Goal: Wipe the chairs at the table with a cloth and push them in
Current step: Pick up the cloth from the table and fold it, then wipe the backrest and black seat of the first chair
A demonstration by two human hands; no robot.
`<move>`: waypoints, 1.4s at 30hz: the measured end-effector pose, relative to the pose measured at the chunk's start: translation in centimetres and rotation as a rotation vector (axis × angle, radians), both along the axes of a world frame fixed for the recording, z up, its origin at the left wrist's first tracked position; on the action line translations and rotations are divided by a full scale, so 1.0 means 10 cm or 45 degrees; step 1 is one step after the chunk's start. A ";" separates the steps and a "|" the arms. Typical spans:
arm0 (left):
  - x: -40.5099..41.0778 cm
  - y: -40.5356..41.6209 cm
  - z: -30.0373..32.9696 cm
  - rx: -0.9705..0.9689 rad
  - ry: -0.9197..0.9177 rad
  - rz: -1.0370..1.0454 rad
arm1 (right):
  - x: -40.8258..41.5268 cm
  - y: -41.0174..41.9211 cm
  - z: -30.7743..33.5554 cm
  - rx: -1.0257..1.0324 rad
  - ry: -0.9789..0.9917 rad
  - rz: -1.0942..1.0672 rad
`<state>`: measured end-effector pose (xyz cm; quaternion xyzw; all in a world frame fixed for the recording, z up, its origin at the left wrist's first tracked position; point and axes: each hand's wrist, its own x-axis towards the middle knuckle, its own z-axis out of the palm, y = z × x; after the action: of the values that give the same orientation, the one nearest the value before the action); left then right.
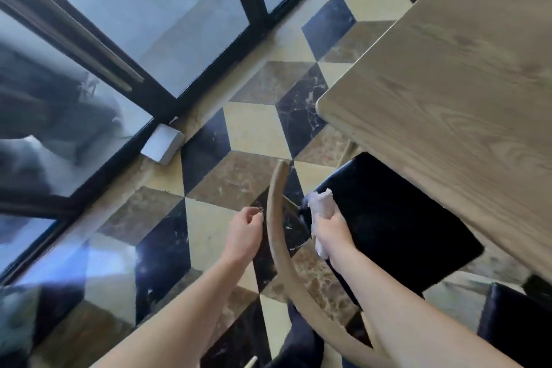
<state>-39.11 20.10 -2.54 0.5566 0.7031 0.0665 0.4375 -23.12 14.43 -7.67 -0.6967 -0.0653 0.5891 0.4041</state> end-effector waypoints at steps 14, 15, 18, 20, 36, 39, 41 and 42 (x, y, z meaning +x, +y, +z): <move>0.19 -0.04 0.12 -0.572 -0.531 0.409 | -0.80 0.65 -0.24 0.145 -0.032 0.101; 0.21 -0.07 0.15 -0.571 -0.531 0.402 | -0.81 0.49 -0.23 0.159 -0.030 0.138; 0.26 -0.12 0.17 -0.483 -0.574 0.493 | -0.88 0.03 -0.23 0.253 -0.095 0.286; 0.30 -0.13 0.16 -0.429 -0.540 0.433 | -0.88 -0.25 -0.23 0.398 -0.156 0.410; 0.66 -0.46 -0.34 -0.237 0.379 -0.190 | 0.85 -2.97 -0.15 0.329 -1.093 1.567; 0.63 -0.45 -0.31 -0.169 0.145 -0.032 | 0.83 -3.04 -0.08 0.209 -1.064 1.524; 0.57 -0.42 -0.25 -0.140 -0.067 0.102 | 0.61 -2.95 -0.02 0.179 -1.103 1.502; 0.54 -0.40 -0.21 -0.142 -0.175 0.168 | 0.45 -2.85 0.00 0.175 -1.105 1.483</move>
<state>-33.75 16.08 -4.68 0.4782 0.7091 0.0941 0.5097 -18.58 -14.10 -7.71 -0.6927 -0.6168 0.3737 0.0056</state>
